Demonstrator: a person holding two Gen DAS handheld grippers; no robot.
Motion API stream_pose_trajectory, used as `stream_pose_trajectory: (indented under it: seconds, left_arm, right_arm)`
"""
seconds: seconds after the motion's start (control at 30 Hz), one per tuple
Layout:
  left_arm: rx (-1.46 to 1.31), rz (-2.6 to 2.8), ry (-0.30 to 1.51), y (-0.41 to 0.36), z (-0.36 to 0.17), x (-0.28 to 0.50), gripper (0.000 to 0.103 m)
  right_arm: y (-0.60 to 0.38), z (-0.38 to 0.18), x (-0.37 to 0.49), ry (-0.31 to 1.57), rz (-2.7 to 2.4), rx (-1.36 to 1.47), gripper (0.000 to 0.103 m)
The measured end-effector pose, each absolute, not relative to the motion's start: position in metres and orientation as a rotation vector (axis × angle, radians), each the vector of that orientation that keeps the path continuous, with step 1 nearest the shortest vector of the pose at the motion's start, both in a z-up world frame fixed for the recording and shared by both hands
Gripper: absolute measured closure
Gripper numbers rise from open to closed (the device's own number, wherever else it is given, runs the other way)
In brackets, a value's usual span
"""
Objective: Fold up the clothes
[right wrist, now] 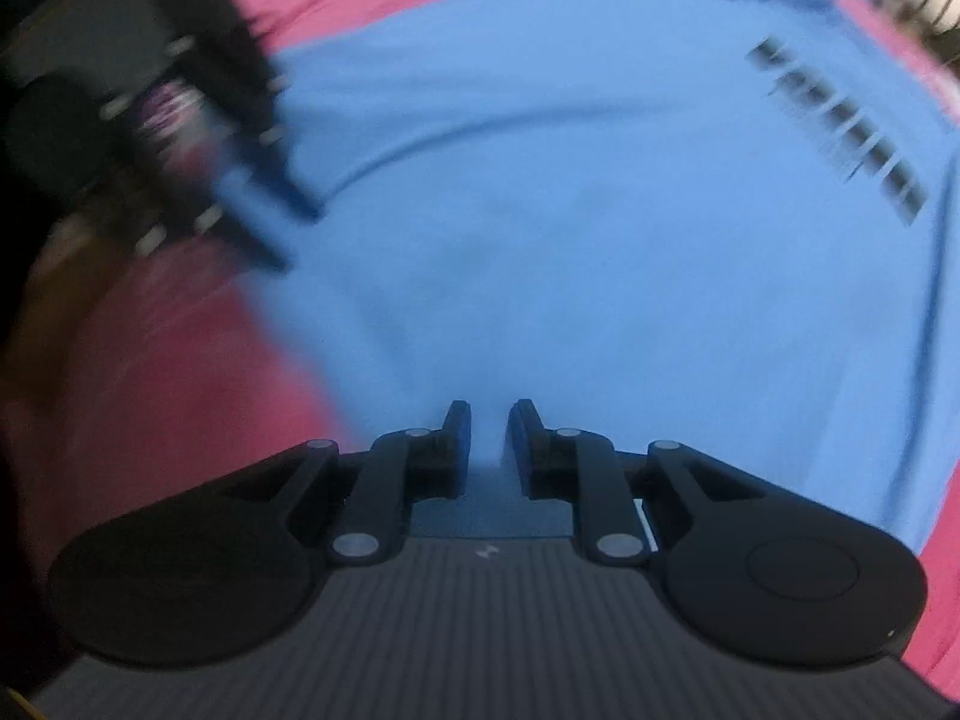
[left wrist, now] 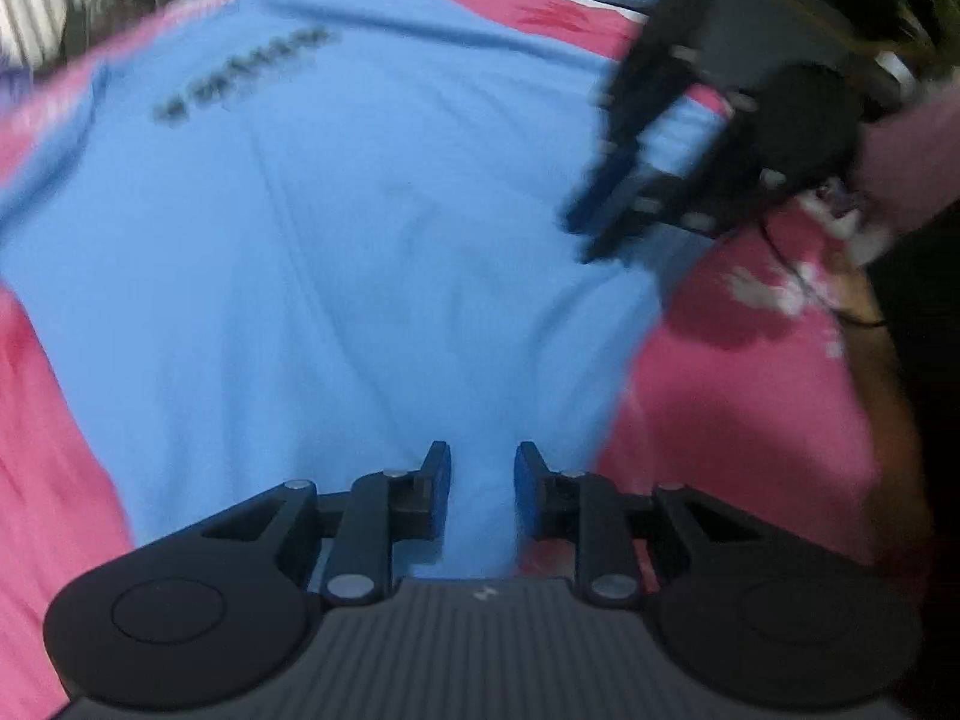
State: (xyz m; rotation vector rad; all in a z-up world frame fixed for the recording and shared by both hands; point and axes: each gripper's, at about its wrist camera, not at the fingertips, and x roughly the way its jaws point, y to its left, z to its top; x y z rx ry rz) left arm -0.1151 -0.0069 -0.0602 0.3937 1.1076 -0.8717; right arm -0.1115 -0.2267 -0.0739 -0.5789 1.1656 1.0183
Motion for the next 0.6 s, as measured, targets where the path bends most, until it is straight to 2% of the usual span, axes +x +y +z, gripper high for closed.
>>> stream_pose_trajectory:
  seconds: [0.03, 0.07, 0.13, 0.23, 0.37, 0.47, 0.6]
  left_arm:
    - [0.382, -0.889, 1.126, -0.006, -0.059, -0.118, 0.068]
    - [0.370, -0.906, 1.144, -0.004, -0.058, -0.120, 0.068]
    - [0.388, -0.949, 1.166, -0.002, -0.050, -0.120, 0.068]
    - [0.377, -0.959, 1.184, 0.007, -0.033, -0.103, 0.069]
    - [0.401, -0.878, 1.144, 0.019, -0.017, -0.071, 0.070]
    - [0.468, -0.794, 1.131, 0.022, -0.034, -0.053, 0.070]
    - [0.464, -0.749, 1.136, 0.040, -0.052, -0.054, 0.070]
  right_arm:
    - [-0.229, -0.070, -0.116, 1.184, 1.043, -0.596, 0.088]
    - [-0.231, -0.066, -0.121, 1.196, 1.069, -0.618, 0.089]
    - [-0.230, -0.051, -0.113, 1.182, 1.087, -0.599, 0.089]
    - [-0.219, -0.030, -0.076, 1.058, 1.035, -0.496, 0.089]
    - [-0.197, -0.043, -0.052, 0.965, 1.030, -0.491, 0.088]
    - [-0.184, -0.063, -0.063, 0.941, 1.102, -0.565, 0.088]
    - [-0.214, -0.065, -0.102, 1.083, 1.196, -0.549, 0.088]
